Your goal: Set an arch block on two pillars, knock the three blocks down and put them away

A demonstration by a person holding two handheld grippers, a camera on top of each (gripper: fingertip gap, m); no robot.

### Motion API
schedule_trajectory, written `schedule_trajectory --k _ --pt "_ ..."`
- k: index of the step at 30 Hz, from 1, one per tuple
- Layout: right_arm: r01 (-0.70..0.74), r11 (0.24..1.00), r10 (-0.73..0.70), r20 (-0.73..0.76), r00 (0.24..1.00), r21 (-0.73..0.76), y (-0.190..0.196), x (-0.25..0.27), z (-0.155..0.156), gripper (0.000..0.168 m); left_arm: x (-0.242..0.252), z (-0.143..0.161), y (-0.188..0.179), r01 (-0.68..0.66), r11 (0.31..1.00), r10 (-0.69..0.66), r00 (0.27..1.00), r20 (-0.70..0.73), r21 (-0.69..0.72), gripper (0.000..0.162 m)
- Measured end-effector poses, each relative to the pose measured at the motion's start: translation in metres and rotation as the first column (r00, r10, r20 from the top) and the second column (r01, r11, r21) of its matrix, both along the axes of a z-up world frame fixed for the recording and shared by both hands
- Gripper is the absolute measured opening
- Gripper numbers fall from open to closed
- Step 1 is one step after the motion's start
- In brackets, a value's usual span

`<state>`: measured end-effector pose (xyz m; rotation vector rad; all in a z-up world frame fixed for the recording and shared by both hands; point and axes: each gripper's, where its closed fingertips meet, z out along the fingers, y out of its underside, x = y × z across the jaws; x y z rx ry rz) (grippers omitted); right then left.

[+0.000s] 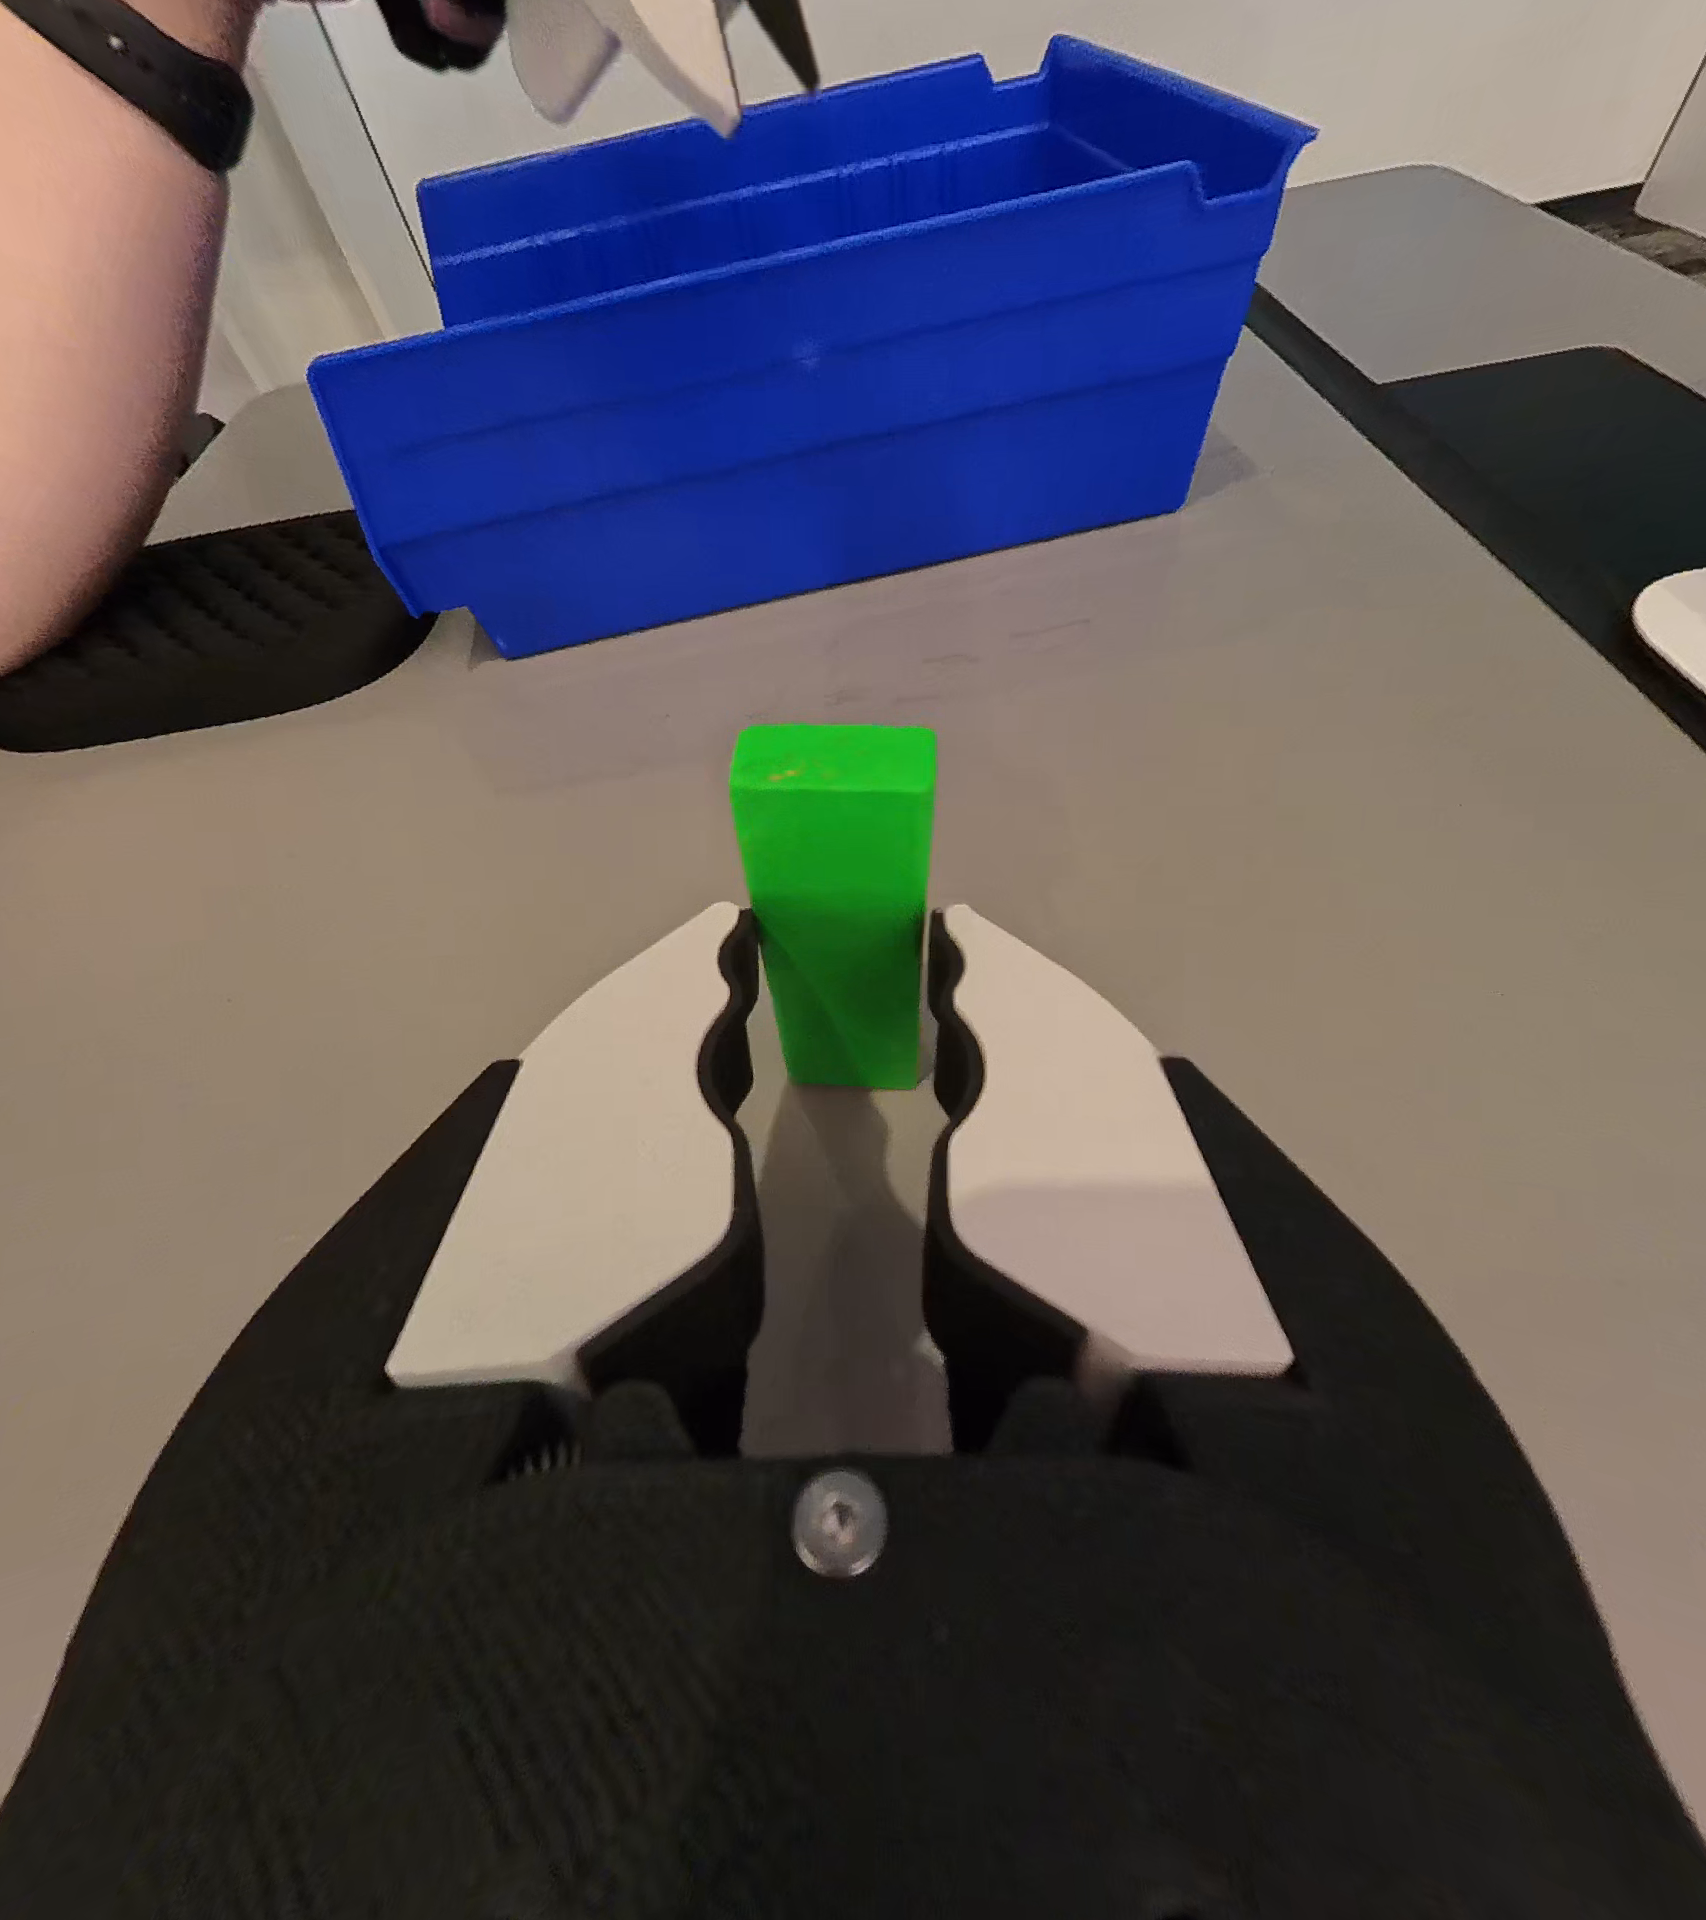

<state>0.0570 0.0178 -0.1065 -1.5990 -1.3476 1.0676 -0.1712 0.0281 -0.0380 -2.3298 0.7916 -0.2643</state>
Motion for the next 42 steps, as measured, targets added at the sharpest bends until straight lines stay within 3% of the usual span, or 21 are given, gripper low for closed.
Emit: schedule_trajectory --k 7,11,20,23,26,33,39,40,42 --pt "0.013 1.000 -0.014 0.031 0.999 0.026 -0.001 -0.002 -0.003 0.048 -0.003 -0.044 0.019 -0.038 0.994 0.030 0.997 -0.077 -0.101 0.047" --pt "0.026 0.998 -0.027 0.021 0.999 0.051 -0.002 -0.003 0.002 0.053 -0.019 -0.062 0.030 -0.185 0.972 0.165 0.976 -0.142 -0.143 0.045" --pt "0.020 0.986 -0.032 0.070 0.997 0.164 -0.018 0.000 0.010 0.060 -0.024 -0.080 0.044 -0.479 0.832 0.491 0.871 -0.033 -0.280 0.051" --pt "0.008 0.974 -0.029 0.090 0.996 0.226 -0.025 0.002 0.017 0.062 -0.033 -0.088 0.041 -0.525 0.809 0.506 0.851 -0.140 -0.264 0.054" --pt "0.001 0.967 -0.023 0.082 0.996 0.255 -0.029 0.002 0.026 0.062 -0.033 -0.103 0.034 -0.555 0.766 0.518 0.832 -0.199 -0.325 0.068" --pt "0.005 0.963 -0.029 0.085 0.996 0.270 -0.028 0.006 0.029 0.062 -0.035 -0.118 0.032 -0.599 0.709 0.551 0.800 -0.238 -0.372 0.081" --pt "0.029 0.970 -0.059 0.118 0.991 0.242 -0.021 0.006 0.017 0.062 -0.036 -0.120 0.032 -0.598 0.713 0.529 0.802 -0.279 -0.366 0.078" --pt "0.030 0.972 -0.060 0.121 0.991 0.231 -0.022 0.006 0.015 0.062 -0.035 -0.120 0.032 -0.590 0.718 0.519 0.808 -0.281 -0.369 0.073" --pt "0.037 0.974 -0.067 0.127 0.990 0.224 -0.021 0.005 0.012 0.062 -0.034 -0.118 0.029 -0.555 0.748 0.471 0.830 -0.298 -0.365 0.047"
